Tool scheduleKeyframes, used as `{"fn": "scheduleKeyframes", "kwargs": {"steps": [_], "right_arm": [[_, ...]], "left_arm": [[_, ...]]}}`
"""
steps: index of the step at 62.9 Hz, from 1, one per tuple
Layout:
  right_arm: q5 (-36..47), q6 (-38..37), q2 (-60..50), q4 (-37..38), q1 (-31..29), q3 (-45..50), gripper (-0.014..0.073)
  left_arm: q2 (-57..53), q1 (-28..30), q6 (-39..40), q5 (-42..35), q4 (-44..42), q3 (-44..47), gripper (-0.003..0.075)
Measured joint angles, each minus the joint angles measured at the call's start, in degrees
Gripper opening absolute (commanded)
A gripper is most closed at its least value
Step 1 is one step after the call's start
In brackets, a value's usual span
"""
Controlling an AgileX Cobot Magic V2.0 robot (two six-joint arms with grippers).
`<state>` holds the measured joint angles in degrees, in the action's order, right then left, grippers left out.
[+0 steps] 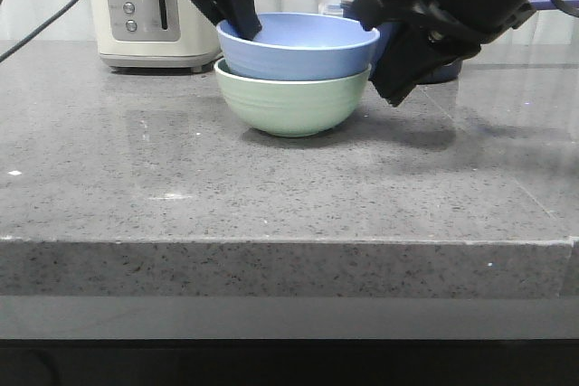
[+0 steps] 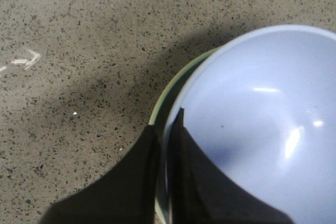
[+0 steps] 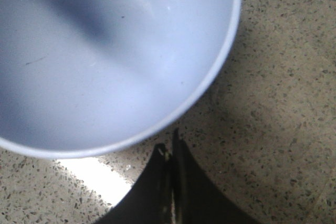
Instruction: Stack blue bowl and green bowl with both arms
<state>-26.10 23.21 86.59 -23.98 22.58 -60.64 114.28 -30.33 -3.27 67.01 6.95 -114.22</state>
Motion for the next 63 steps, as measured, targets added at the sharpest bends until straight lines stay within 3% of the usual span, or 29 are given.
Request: {"fn": "scheduleKeyframes", "kwargs": {"steps": [10,13,26,39,63], "right_arm": [[0.0,0.0,0.0,0.0,0.0,0.0,-0.0063],[0.0,0.0,0.0,0.0,0.0,0.0,-0.0063],[0.0,0.0,0.0,0.0,0.0,0.0,-0.0063],[0.0,0.0,0.0,0.0,0.0,0.0,-0.0063],[0.0,0.0,0.0,0.0,0.0,0.0,-0.0063]], "left_arm": [[0.0,0.0,0.0,0.0,0.0,0.0,0.0375],[0.0,0.0,0.0,0.0,0.1,0.0,0.0405],[-2.1,0.0,0.0,0.0,-0.3,0.0,0.0406],[-11.5,0.0,1.0,-0.5,-1.0,2.6,0.0406],[-36.1,0.0,1.4,-6.4,-2.8,30.3,0.0406]]}}
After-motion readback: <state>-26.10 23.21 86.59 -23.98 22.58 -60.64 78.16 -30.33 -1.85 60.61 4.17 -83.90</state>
